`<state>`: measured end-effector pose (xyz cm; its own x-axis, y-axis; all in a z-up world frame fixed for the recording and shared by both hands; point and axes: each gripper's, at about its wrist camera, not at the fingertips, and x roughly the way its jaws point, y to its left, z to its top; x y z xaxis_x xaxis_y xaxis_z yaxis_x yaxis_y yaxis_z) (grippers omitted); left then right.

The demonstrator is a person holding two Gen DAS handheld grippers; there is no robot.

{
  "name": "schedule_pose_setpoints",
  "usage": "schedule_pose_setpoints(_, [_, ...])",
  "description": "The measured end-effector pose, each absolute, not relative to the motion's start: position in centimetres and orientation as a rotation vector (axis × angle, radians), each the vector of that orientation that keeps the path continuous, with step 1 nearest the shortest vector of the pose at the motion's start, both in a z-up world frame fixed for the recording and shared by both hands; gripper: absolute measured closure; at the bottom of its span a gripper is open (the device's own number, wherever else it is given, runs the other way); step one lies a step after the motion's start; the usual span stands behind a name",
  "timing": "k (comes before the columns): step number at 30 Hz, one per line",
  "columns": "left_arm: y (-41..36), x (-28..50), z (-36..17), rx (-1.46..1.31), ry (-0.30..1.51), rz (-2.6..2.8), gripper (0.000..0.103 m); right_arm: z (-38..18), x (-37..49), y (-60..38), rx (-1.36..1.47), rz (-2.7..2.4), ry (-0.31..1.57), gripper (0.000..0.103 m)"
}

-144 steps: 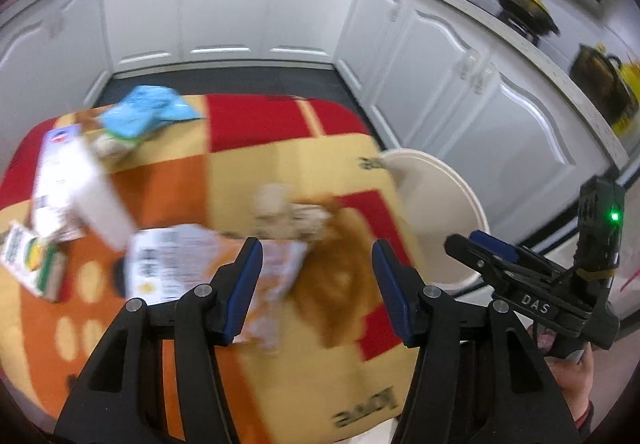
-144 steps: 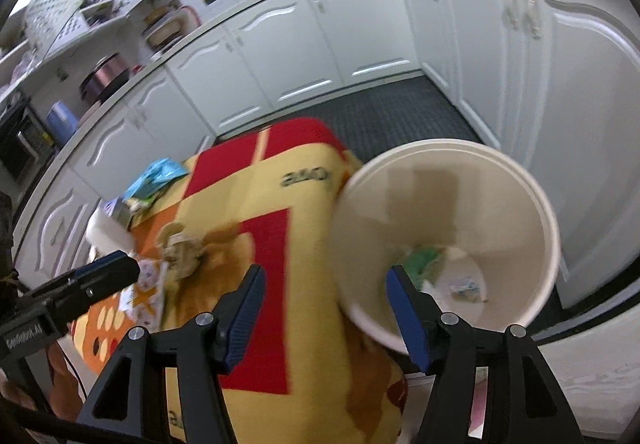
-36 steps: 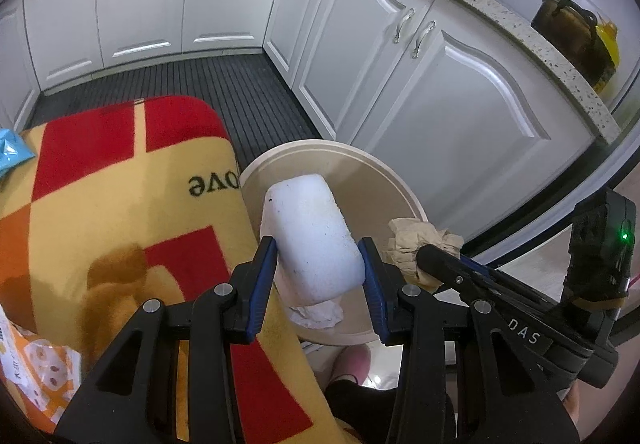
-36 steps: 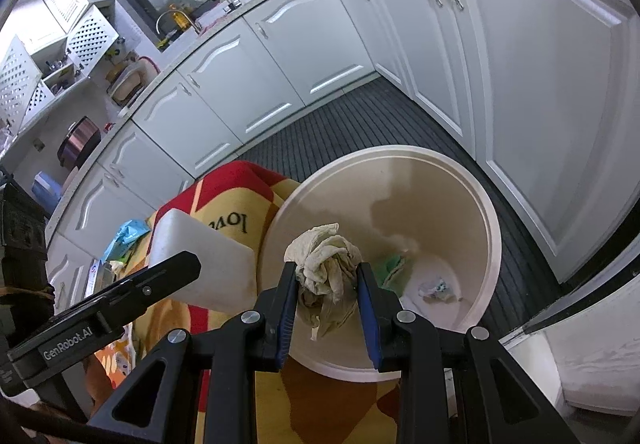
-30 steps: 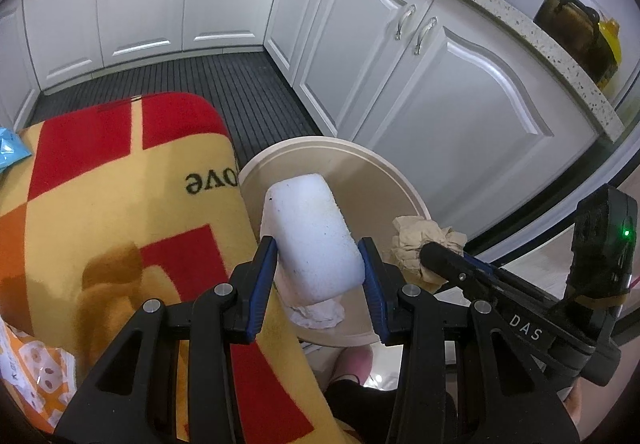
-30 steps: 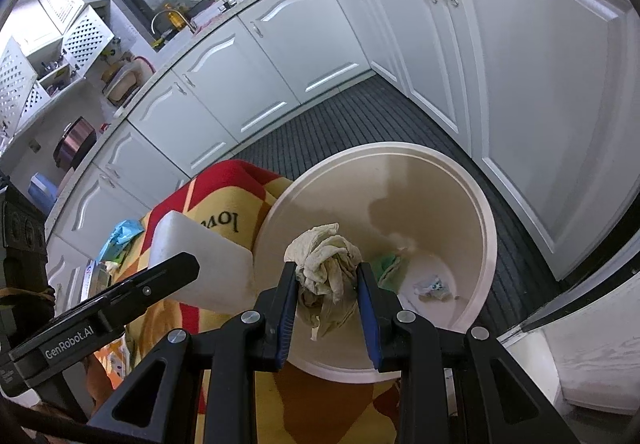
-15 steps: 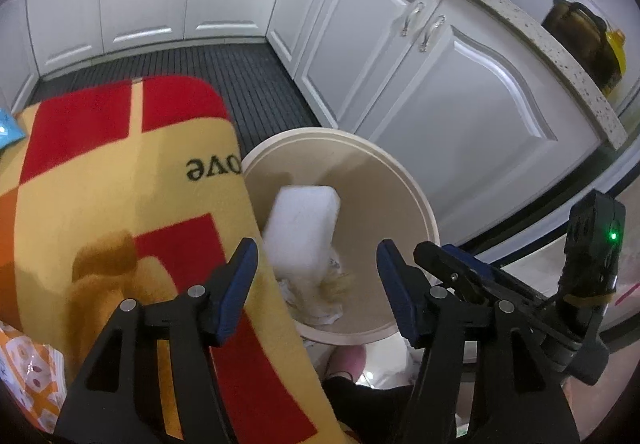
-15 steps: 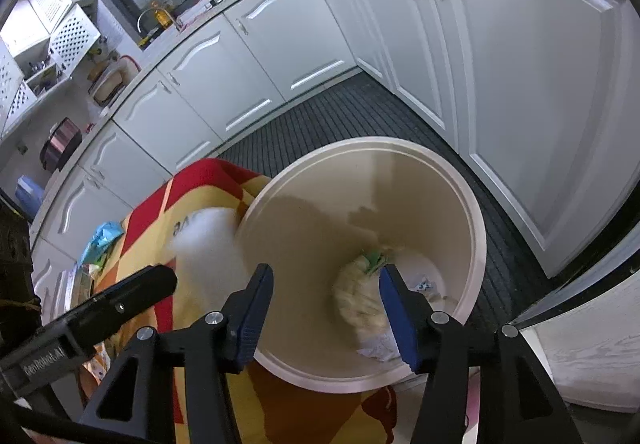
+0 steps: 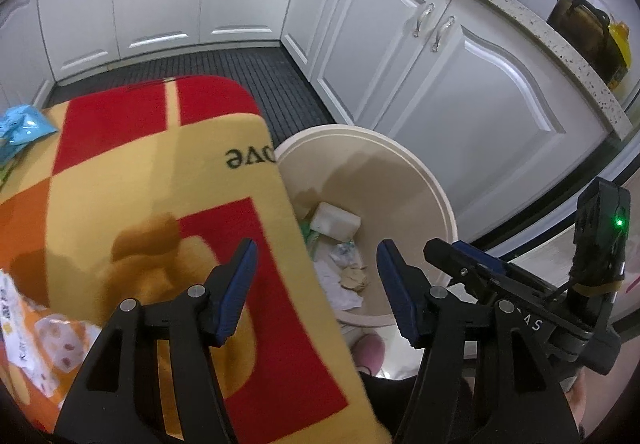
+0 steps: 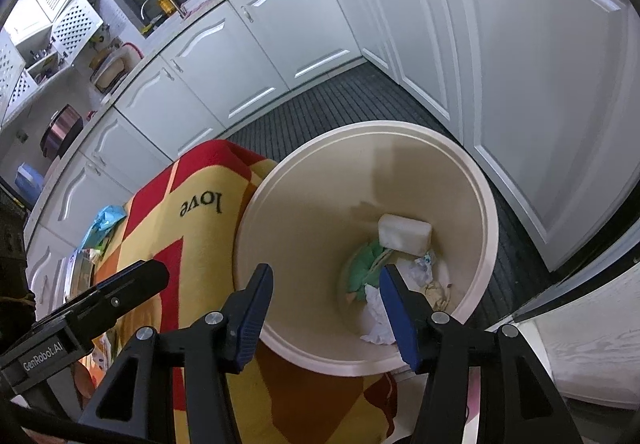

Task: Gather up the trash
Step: 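Grasp the white medicine box with the left tool while the right tool grasps the printed snack bag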

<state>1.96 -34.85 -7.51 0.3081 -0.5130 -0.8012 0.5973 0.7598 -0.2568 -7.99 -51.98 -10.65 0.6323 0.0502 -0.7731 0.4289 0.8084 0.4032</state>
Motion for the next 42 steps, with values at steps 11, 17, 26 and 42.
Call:
schedule_pose_setpoints(11, [-30.2, 1.4, -5.6, 0.102, 0.983, -0.665, 0.042, -9.3, -6.9, -48.3, 0.555, -0.161, 0.887, 0.049])
schedule_pose_setpoints(17, [-26.0, 1.8, -5.1, 0.076, 1.004, -0.634, 0.042, -8.5, -5.6, -44.6, 0.523, -0.081, 0.895, 0.039])
schedule_pose_setpoints(26, [-16.2, 4.7, -3.3, 0.011, 1.016, -0.495, 0.034, -7.6, -2.4, -38.6, 0.455, 0.066, 0.935, 0.034])
schedule_pose_setpoints(42, [-5.9, 14.8, -4.1, -0.057, 1.081, -0.180, 0.028, -7.5, 4.3, -25.9, 0.051, 0.361, 1.027, 0.019])
